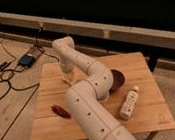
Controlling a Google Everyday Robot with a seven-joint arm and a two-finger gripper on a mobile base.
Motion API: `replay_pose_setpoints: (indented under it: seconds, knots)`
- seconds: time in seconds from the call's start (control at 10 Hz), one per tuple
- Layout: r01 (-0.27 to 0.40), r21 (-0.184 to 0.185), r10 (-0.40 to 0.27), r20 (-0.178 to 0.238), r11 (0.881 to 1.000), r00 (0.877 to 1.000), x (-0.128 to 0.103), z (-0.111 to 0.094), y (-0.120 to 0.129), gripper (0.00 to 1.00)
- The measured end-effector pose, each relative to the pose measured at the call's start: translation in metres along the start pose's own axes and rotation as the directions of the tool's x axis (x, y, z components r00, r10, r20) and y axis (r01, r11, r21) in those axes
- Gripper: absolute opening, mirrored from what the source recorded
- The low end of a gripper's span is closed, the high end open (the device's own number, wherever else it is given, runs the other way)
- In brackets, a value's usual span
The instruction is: Wipe the white sponge on the table
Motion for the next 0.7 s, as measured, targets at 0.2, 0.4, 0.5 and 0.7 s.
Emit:
replay_pose_setpoints:
  seconds: [0.2, 0.4, 0.5, 0.7]
  knots:
    - [-0.072, 0.013, 0.072, -0.028, 0.997, 0.997, 0.016, 0.006, -0.027, 0.0]
    - [-0.155, 0.036, 0.157, -0.035, 0.987, 0.987, 0.03, 0.011, -0.06, 0.0]
    - [-0.201, 0.047, 0.202, -0.021, 0.979, 0.979, 0.034, 0.011, -0.076, 0.0]
    - [-0.274, 0.063, 0.273, 0.018, 0.96, 0.962, 0.036, 0.007, -0.104, 0.0]
